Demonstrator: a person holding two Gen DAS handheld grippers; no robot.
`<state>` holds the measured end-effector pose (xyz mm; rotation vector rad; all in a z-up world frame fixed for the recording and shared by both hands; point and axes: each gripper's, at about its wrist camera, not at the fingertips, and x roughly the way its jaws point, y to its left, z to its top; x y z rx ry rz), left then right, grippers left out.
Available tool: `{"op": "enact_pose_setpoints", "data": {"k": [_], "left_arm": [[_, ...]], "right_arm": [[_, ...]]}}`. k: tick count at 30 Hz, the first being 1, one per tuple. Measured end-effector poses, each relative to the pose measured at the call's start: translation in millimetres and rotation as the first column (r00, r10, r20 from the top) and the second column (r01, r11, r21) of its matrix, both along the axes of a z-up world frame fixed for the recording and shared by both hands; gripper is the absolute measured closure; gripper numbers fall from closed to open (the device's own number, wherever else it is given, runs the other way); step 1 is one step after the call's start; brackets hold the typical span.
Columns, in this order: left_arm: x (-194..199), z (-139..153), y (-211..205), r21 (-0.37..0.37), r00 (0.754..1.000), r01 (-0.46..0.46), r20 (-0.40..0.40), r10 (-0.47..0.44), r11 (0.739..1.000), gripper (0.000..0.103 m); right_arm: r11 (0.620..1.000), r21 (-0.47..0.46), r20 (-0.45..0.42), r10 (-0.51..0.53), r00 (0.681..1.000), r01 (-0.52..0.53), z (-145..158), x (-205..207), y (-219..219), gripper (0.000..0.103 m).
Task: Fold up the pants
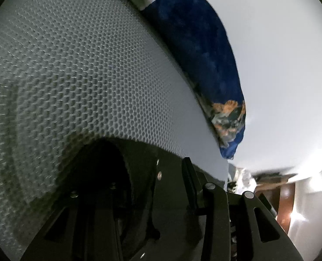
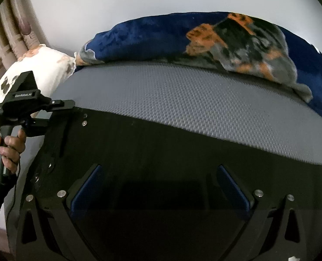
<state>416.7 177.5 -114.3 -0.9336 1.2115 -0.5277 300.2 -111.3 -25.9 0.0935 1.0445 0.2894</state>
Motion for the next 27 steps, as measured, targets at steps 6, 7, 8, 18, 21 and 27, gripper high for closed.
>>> {"op": "enact_pose_setpoints", "data": {"k": [6, 7, 8, 18, 21, 27], "left_arm": [[-7, 10, -2, -0.03, 0.997, -0.078, 0.022, 0.079, 0.996, 0.09], [-11, 18, 0, -0.034, 0.996, -0.076, 0.046, 0.078, 0.996, 0.091], [-16, 25, 3, -0.042, 0.995, -0.074, 0.066, 0.077, 0.996, 0.092], [-74, 101, -6, -0.037, 0.959, 0.045, 0.283, -0.033, 0.998, 0.093], [-89, 115, -4, -0.011, 0.941, 0.058, 0.333, -0.051, 0.998, 0.093], [-107, 122, 4, 0.024, 0.941, 0.029, 0.336, -0.035, 0.999, 0.093]], "right_arm": [[0.997, -0.003, -0.008, 0.074, 0.997, -0.074, -5, 21, -16, 0.0], [0.995, -0.001, -0.013, 0.095, 0.995, -0.095, -4, 25, -21, 0.0], [0.993, -0.004, -0.017, 0.115, 0.993, -0.115, -3, 29, -27, 0.0], [0.897, 0.127, -0.108, 0.437, 0.893, -0.424, -12, 74, -51, 0.0], [0.846, 0.17, -0.156, 0.53, 0.833, -0.506, -23, 83, -53, 0.003], [0.766, 0.251, -0.209, 0.64, 0.74, -0.591, -28, 79, -69, 0.027]]}}
